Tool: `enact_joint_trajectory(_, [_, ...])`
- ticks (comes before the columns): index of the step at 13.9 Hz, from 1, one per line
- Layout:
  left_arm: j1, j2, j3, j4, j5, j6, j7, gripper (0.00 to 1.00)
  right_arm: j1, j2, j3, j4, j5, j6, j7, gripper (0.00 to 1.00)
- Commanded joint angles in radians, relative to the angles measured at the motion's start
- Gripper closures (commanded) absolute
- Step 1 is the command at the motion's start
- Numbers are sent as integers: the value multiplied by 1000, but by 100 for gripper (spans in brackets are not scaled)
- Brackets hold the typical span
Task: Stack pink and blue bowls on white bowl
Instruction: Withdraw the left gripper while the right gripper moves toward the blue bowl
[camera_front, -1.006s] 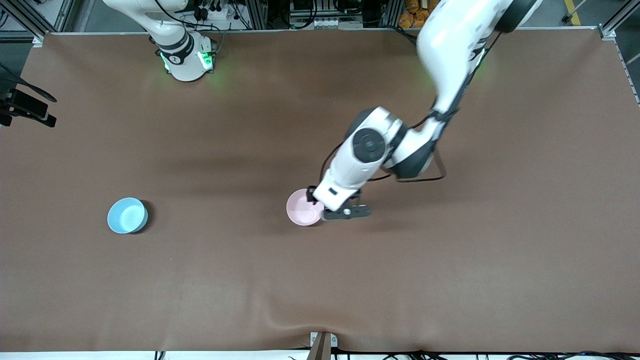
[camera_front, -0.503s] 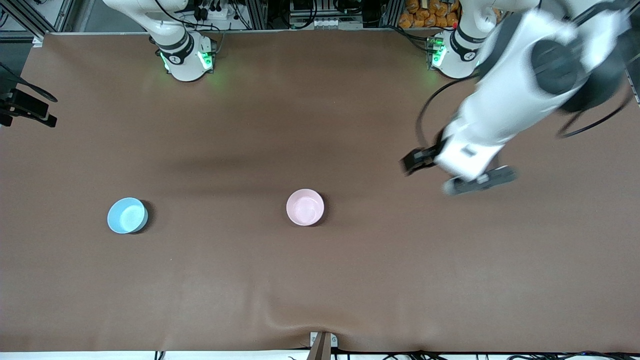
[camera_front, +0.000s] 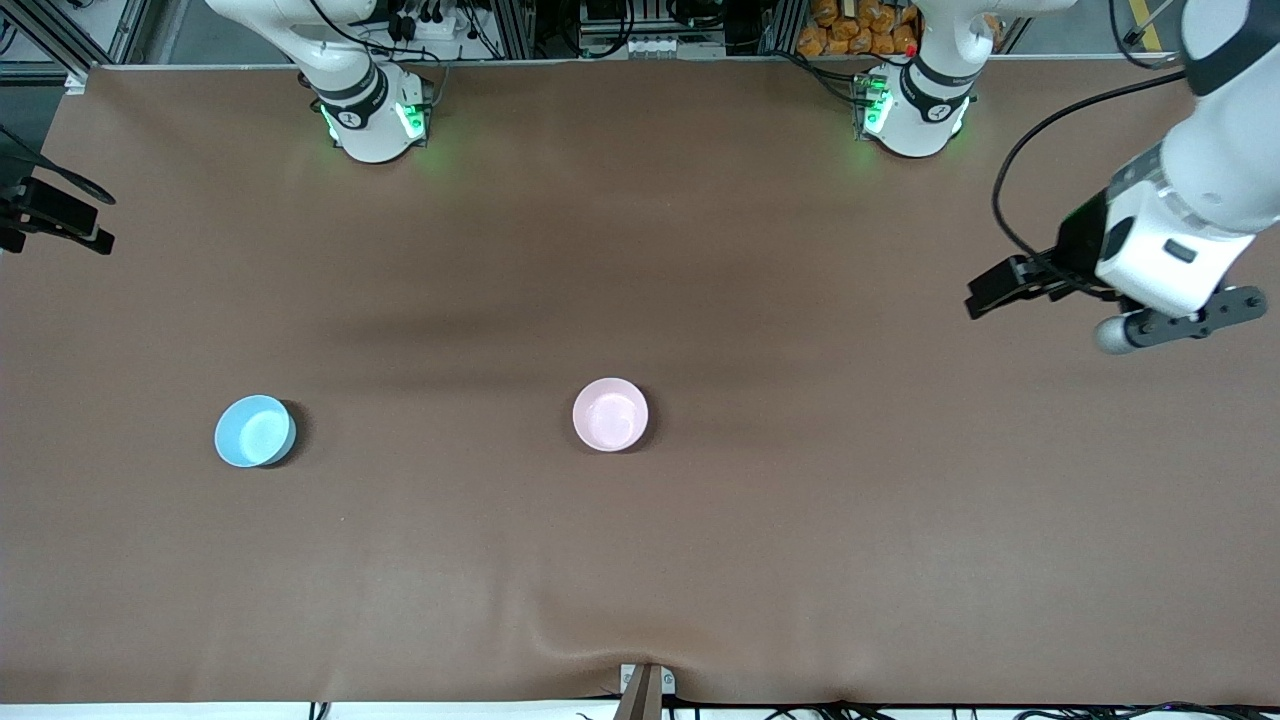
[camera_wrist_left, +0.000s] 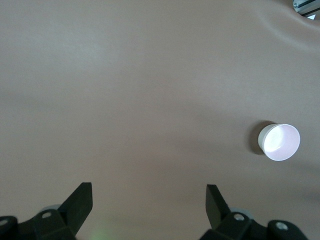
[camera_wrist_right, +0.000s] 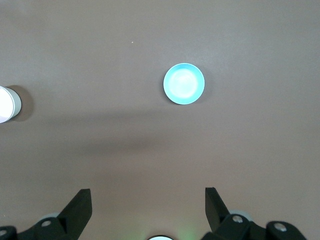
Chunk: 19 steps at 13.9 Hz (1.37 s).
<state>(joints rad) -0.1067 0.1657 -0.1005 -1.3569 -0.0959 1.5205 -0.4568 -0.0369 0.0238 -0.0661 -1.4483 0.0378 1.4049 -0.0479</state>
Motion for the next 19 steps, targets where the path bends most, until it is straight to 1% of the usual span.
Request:
enact_joint_trajectory(1, [-10, -69, 50, -59, 18, -16, 70, 0, 3, 5, -3, 16, 10, -4, -6, 0])
enact_joint_trajectory(4, [-8, -104, 88, -71, 18, -43, 127, 0, -1, 14, -3, 14, 11, 3, -6, 0])
enact_joint_trajectory(5, [-11, -126, 103, -94, 18, -42, 145, 0, -1, 52, -3, 16, 8, 0, -6, 0])
enact_joint_trajectory(7, [1, -158, 105, -134, 19, -25, 152, 0, 5, 65, -3, 16, 8, 3, -7, 0])
enact_joint_trajectory(8, [2, -163, 105, -134, 19, -23, 152, 0, 0, 83, -3, 11, 5, 2, -7, 0])
enact_joint_trajectory(10, [2, -157, 108, -136, 19, -23, 152, 0, -1, 158, -4, 13, -1, -3, -6, 0])
enact_joint_trajectory(14, [2, -156, 108, -136, 19, -23, 152, 0, -23, 276, -6, 14, -6, 0, -6, 0])
enact_joint_trajectory(17, [2, -156, 108, -133, 19, -22, 152, 0, -70, 364, -9, 17, 4, 18, 5, 0])
enact_joint_trajectory(19, [2, -158, 108, -133, 19, -20, 152, 0, -96, 413, -9, 14, 1, 60, -7, 0])
